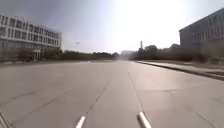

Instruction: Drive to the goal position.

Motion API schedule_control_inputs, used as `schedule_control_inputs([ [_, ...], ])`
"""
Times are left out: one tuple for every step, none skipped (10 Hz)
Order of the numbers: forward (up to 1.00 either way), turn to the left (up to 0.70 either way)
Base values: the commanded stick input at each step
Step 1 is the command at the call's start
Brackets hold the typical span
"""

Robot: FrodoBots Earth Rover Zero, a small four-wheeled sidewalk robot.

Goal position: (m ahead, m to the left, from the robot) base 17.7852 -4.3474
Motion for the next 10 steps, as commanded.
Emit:
schedule_control_inputs([
  [0.70,-0.35],
  [0.70,-0.35],
  [0.70,-0.25],
  [0.70,-0.11],
  [0.70,0.00],
  [0.70,0.00],
  [0.70,0.00],
  [0.70,0.00],
  [0.70,0.00],
  [0.70,0.00],
])
